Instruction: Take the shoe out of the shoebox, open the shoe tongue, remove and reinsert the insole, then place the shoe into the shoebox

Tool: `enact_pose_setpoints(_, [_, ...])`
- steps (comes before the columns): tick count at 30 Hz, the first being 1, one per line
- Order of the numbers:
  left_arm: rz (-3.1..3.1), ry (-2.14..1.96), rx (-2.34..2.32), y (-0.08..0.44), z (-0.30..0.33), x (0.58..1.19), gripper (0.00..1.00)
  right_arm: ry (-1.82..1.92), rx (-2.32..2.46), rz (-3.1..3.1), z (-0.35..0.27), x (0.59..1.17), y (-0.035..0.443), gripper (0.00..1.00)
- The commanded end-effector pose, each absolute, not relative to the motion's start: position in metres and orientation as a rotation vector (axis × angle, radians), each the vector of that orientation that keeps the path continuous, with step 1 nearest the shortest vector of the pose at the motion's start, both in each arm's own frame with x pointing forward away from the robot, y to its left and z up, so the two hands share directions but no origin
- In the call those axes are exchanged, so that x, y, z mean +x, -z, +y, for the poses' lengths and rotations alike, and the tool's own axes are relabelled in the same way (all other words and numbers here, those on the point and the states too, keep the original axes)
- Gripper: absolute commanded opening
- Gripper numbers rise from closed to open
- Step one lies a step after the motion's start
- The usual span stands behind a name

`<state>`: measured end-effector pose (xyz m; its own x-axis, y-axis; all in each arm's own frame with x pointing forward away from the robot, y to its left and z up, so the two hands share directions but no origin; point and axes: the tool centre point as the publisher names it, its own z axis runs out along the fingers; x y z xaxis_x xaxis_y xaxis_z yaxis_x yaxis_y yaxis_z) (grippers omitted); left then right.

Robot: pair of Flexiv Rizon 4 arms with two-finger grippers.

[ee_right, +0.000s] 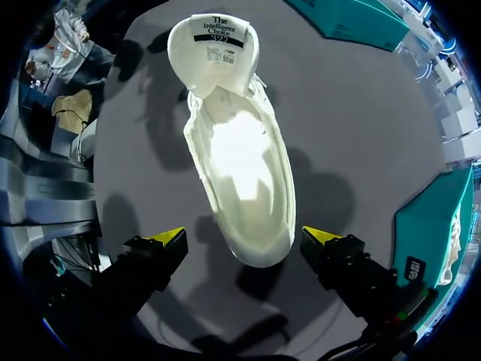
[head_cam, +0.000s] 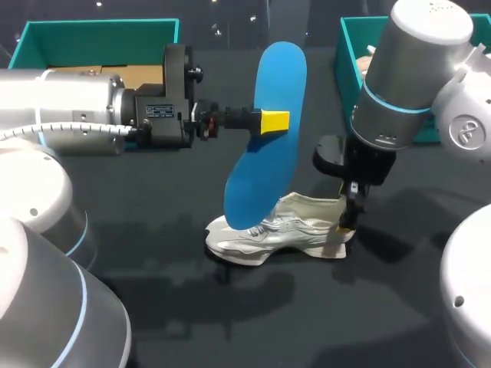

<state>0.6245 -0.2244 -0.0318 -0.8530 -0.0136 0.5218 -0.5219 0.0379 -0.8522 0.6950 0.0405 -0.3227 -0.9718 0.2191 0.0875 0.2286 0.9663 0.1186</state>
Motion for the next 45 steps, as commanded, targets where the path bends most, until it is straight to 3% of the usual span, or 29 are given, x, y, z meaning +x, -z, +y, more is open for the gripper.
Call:
enact_pose_setpoints(1, [-1.949,-1.876,0.543,0.033,-0.227,0.624,0.00,0.178,-0.333,-3.059,0.046,0.697,0.319,1.00])
enact_pose_setpoints(21, [-1.949,-1.876,0.543,0.033,-0.227,0.624,0.00,0.137,-0.153,-3.098,0.071,0.742,0.316,1.00])
enact_pose_setpoints(45, [-1.949,-1.876,0.543,0.033,-0.227,0.624,0.00,0.118,-0.034,-3.085,0.094,0.752,0.346,1.00])
